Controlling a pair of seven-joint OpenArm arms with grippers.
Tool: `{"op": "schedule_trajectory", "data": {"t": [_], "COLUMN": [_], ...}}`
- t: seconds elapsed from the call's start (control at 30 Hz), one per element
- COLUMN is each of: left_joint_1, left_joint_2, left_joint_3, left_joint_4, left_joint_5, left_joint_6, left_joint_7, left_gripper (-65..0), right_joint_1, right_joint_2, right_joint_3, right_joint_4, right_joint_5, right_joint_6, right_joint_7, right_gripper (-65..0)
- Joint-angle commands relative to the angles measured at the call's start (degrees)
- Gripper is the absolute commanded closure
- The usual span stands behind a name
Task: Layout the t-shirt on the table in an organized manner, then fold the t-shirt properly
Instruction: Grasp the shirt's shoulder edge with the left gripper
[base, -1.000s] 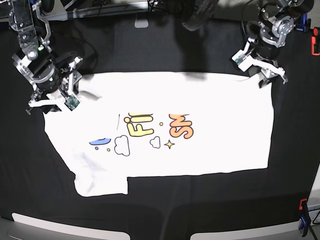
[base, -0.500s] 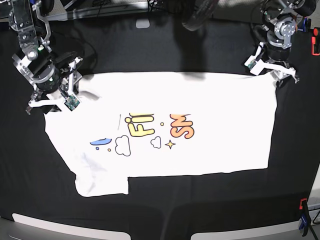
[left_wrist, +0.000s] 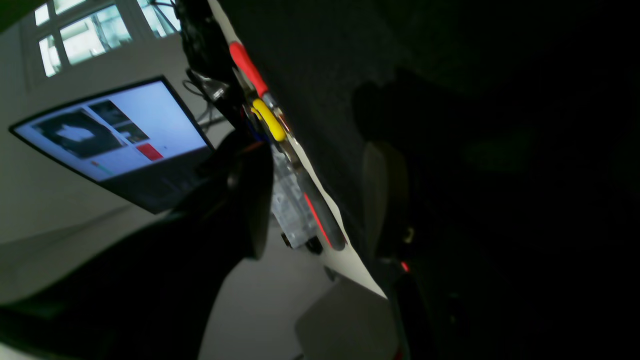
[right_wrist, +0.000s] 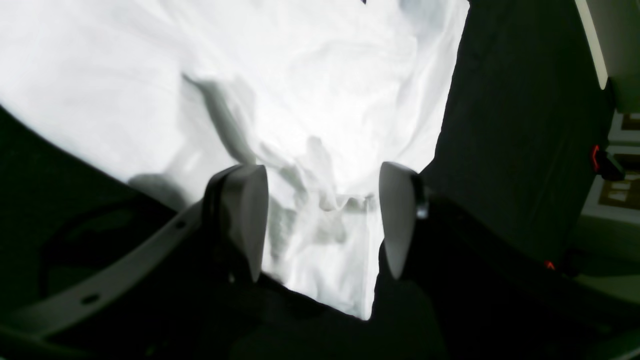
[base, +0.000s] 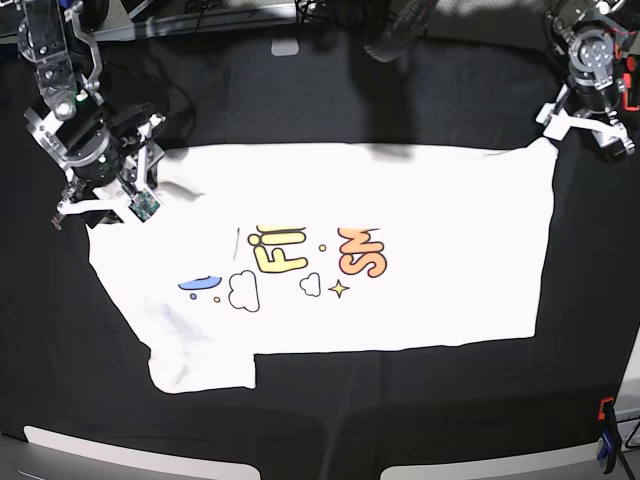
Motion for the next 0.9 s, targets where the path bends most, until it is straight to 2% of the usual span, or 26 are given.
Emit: {"op": "schedule_trajectory", "data": {"t": [0.0,0.17,0.3,0.53,0.77,0.87], "left_joint_1": [1.31,9.07,9.86,3.21,3.15,2.95], "left_joint_2": [-0.33,-0.33,-0.33,-0.33,-0.33,-0.33], "left_joint_3": [-0.09,-0.09,-0.11,-0.13,-0.13,-0.13], "left_joint_4": [1.01,11.17,17.90,17.22,17.22,17.11], "left_joint_5": [-0.52,-0.87,-8.72,-19.02,-19.74,-19.93], "left_joint_6": [0.92,2.62,2.84,2.75,0.81,0.81], "left_joint_7": [-1.33,-8.61,-12.24,-11.87,-12.46,-13.62], "left_gripper": [-27.5,-27.5,-27.5,-27.5,-27.5,-27.5], "right_joint_1": [0.48,0.48,0.48,0.48,0.48,0.48], "right_joint_2": [0.96,0.94,0.94,0.94,0.94,0.94], "right_joint_3": [0.50,0.50,0.50,0.50,0.50,0.50], "right_joint_4": [1.05,1.05,1.05,1.05,1.05,1.05], "right_joint_5": [-0.02,-0.02,-0.02,-0.02,-0.02,-0.02], "right_joint_6": [-0.68,-0.68,-0.70,-0.70,-0.87,-2.27], "right_joint_7": [0.61,0.59,0.63,0.63,0.66,0.66], "right_gripper": [-34.2,-34.2,-34.2,-34.2,-34.2,-34.2]}}
